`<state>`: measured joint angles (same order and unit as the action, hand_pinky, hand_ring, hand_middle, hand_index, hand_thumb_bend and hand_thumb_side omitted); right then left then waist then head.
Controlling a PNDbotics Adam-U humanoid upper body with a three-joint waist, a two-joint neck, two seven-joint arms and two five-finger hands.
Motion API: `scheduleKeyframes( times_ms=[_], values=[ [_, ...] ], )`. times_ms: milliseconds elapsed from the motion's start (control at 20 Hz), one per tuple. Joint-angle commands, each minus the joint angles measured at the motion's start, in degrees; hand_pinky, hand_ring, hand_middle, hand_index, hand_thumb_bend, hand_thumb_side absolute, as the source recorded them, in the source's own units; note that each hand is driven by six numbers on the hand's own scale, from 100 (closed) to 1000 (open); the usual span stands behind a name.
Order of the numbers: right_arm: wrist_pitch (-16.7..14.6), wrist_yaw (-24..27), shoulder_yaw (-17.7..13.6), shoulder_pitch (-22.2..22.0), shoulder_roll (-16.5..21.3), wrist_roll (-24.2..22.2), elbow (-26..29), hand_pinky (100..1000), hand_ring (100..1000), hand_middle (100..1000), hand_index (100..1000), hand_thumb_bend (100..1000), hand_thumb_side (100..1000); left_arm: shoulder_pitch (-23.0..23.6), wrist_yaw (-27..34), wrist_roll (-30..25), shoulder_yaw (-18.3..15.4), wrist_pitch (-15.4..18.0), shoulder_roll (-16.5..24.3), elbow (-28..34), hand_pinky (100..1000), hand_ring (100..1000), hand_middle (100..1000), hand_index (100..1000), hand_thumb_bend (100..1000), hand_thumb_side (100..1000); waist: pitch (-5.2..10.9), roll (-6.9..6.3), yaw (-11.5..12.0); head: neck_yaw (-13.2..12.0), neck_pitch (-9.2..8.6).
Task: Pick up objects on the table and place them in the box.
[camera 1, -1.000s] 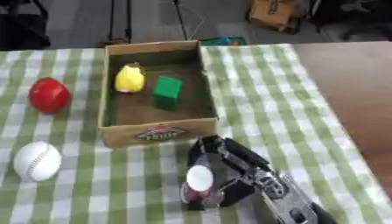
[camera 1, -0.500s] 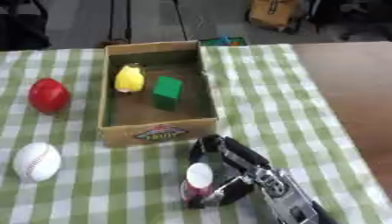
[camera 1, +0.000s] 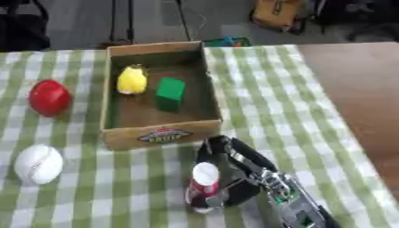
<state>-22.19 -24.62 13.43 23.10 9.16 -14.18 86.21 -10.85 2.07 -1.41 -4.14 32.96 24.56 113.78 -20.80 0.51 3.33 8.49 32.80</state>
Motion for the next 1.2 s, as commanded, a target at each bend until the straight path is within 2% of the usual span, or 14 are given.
scheduleKeyframes(
  times_ms=[50, 400, 750, 1200],
  values=[
    [0.66, 0.38, -0.29, -0.39, 0.61, 0.18, -0.34, 646, 587, 511, 512, 671, 389, -0.18, -0.2, -0.08, -0.74, -0.06, 0.55, 0.82, 364, 654, 771, 756, 100, 1000, 0.63, -0.3, -0.04, 0.0, -0.71],
    [1.36, 1.05, -0.42, -0.41, 0.57, 0.47, -0.49, 634, 568, 463, 459, 616, 401, -0.3, -0.27, -0.2, -0.77, -0.03, 0.52, 0.82, 364, 653, 771, 755, 100, 1000, 0.52, -0.38, -0.15, 0.0, -0.9],
    [1.84, 1.32, -0.41, -0.34, 0.58, 0.48, -0.43, 625, 555, 427, 420, 635, 345, -0.38, -0.3, -0.31, -0.81, -0.06, 0.5, 0.82, 364, 652, 770, 753, 100, 1000, 0.42, -0.39, -0.24, 0.11, -1.09],
    [2.18, 0.68, -0.28, 0.42, 0.82, 1.55, 0.77, 619, 550, 408, 399, 642, 357, -0.31, -0.26, -0.67, -0.8, -0.19, 0.58, 0.82, 364, 651, 770, 750, 100, 999, 0.6, -0.22, -0.31, 0.17, -1.02]
  ],
)
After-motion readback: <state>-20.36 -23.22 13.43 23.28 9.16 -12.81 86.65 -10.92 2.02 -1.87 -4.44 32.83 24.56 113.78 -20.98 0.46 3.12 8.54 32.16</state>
